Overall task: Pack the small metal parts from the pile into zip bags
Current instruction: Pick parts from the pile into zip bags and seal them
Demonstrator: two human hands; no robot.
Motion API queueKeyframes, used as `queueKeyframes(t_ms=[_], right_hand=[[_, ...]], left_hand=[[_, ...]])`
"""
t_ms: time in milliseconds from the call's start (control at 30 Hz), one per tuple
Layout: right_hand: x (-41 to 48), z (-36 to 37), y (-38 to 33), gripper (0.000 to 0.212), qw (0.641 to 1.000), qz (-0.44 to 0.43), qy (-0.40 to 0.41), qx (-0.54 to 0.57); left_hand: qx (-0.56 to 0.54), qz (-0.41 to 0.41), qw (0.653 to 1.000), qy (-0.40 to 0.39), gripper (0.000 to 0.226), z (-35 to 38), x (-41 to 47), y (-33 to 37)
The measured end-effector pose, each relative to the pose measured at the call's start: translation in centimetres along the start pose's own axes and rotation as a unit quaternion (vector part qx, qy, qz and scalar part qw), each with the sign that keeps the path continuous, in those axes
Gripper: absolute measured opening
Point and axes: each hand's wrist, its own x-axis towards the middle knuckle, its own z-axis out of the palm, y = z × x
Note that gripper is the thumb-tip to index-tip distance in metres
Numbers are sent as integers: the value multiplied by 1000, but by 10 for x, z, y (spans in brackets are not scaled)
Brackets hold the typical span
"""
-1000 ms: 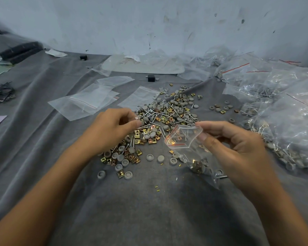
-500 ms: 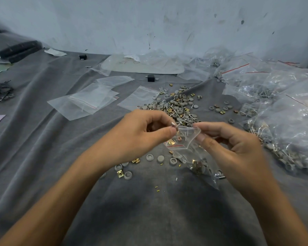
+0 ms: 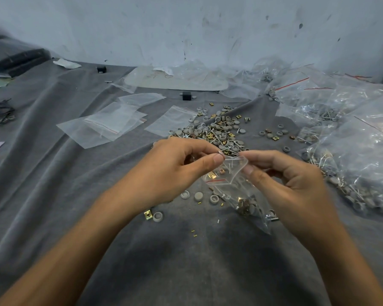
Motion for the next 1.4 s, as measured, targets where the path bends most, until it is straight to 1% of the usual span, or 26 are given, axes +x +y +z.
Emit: queueKeyframes(t_ms=[67,133,200,267,333,400,500,633,700,767,833,900,933,1000,1100,1200,1267,1400], right_hand=[[0,0,0,21,1000,-1,-1,-3],[0,0,0,19,1000,-2,-1,0],[0,1,0,18,1000,-1,0,9],[0,0,2,17,1000,2,2,18],[0,-2,4,17,1000,7,6,24],[1,-6,6,19,999,12,12,36],[3,-8,4,18,995,21,39,94],[7,-15,3,15,976,34,90,197],[10,-21,4,16,967,51,102,227],[13,-31,4,11,953,67,112,275],[16,-44,3,15,927,82,126,344],[17,-48,2,26,904,105,130,394],[17,-44,2,26,905,117,119,390],[14,-27,1,22,920,137,79,359],[10,-6,-3,22,912,134,6,389],[9,2,-10,18,898,136,-47,415],[6,7,-11,17,890,145,-60,428],[6,13,-11,22,889,175,-47,421]], left_hand=[[37,3,999,4,22,2,-1,2],[49,7,999,0,24,4,-1,5],[33,1,999,-13,26,4,0,6],[2,-9,1000,-15,34,1,0,6],[-28,-12,999,13,38,-7,0,5],[-34,-8,998,45,36,-18,-2,2],[-31,-18,997,68,34,-30,-4,-3],[-23,-45,996,70,37,-35,-7,-7],[-23,-55,996,71,38,-36,-7,-8],[-22,-64,995,71,39,-37,-8,-9],[-27,-69,994,77,37,-37,-8,-9],[-36,-69,993,86,30,-35,-7,-9],[-43,-69,993,87,24,-33,-7,-8],[-63,-67,993,69,18,-26,-7,-4],[-100,-56,993,18,26,-14,-11,4],[-170,-25,985,-16,35,-5,-14,13],[-211,-8,977,-10,30,-4,-16,20],[-235,15,971,47,18,-1,-20,25]])
